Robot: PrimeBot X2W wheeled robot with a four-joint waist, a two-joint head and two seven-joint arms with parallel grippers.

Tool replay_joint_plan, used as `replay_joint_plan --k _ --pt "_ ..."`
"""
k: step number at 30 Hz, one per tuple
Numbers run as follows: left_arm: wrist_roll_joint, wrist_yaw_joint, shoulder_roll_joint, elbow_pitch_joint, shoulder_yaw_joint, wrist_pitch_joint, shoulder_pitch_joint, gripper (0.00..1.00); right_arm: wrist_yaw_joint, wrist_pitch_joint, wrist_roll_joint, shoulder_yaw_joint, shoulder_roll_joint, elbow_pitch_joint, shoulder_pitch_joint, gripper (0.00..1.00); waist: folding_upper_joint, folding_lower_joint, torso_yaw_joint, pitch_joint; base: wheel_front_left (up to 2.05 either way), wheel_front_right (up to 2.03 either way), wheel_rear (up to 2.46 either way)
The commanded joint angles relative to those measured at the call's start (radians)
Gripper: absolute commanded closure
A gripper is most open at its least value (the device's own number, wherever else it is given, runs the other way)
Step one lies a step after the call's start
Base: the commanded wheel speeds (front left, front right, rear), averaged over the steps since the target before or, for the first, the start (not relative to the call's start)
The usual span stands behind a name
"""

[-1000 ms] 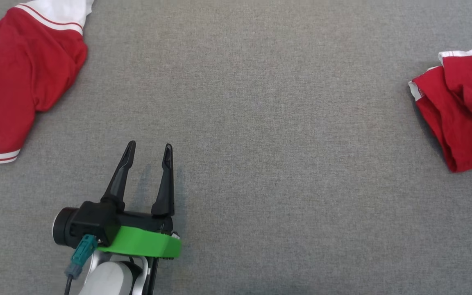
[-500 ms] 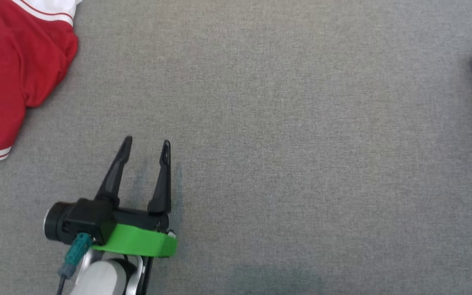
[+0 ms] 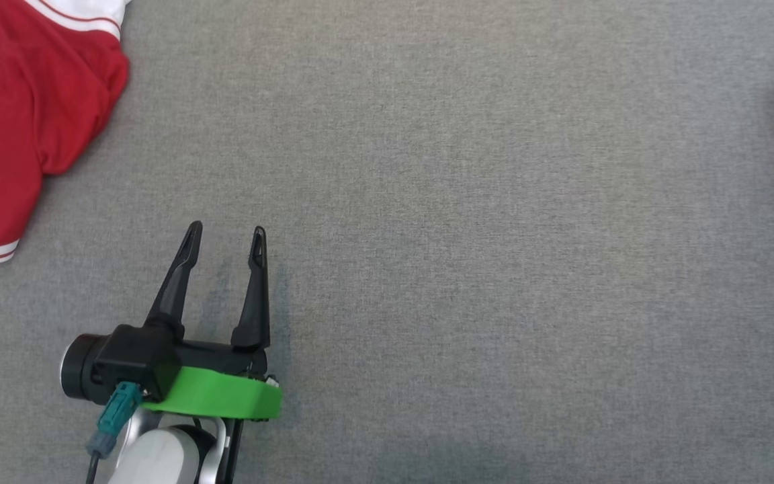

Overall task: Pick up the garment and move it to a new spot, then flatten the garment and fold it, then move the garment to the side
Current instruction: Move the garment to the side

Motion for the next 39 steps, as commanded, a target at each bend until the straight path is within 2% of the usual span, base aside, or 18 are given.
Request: replay_joint_plan --k 1,6,13,17,24,29,30,31,39 --pt "-0.001 0.003 0.007 -0.006 0.004 0.001 -0.001 0.0 -0.001 -0.01 -0.009 -0.005 -0.003 0.004 0.007 0.0 0.009 -0.0001 -0.016 -0.018 0.0 0.0 0.0" --pt "-0.013 0.007 0.014 0.005 0.015 -0.005 0.011 0.0 -0.001 -0.097 -0.03 -0.001 0.032 -0.015 0.017 0.0 0.009 -0.0001 -0.053 -0.068 0.0 0.0 0.0" --pt "-0.041 -0.003 0.025 0.061 0.029 -0.018 0.044 0.0 -0.001 -0.25 0.073 0.087 0.086 -0.104 0.098 0.0 0.009 -0.0001 -0.093 -0.179 0.0 0.0 0.0" --pt "-0.054 -0.007 0.035 0.087 0.044 -0.027 0.055 0.0 -0.001 -0.294 0.155 0.12 0.084 -0.212 0.187 0.0 0.009 -0.0001 -0.101 -0.225 0.0 0.0 0.0" --pt "-0.075 -0.015 0.049 0.149 0.069 -0.045 0.091 0.0 -0.001 -0.356 0.23 0.124 0.144 -0.406 0.405 0.0 0.009 -0.0001 -0.098 -0.308 0.0 0.0 0.0" --pt "-0.08 -0.032 0.063 0.196 0.074 -0.052 0.104 0.0 -0.001 -0.402 0.203 0.098 0.225 -0.523 0.544 0.0 0.009 -0.0001 -0.083 -0.346 0.0 0.0 0.0" --pt "-0.085 -0.04 0.067 0.217 0.079 -0.056 0.104 0.0 -0.001 -0.42 0.209 0.098 0.272 -0.556 0.589 0.0 0.009 -0.0001 -0.078 -0.357 0.0 0.0 0.0" --pt "-0.085 -0.044 0.068 0.228 0.081 -0.059 0.106 0.0 -0.001 -0.426 0.208 0.11 0.287 -0.568 0.613 0.0 0.009 -0.0001 -0.076 -0.364 0.0 0.0 0.0" --pt "-0.09 -0.091 0.073 0.302 0.09 -0.069 0.121 0.0 -0.001 -0.484 0.143 0.143 0.365 -0.612 0.725 0.0 0.009 -0.0001 -0.058 -0.409 0.0 0.0 0.0"
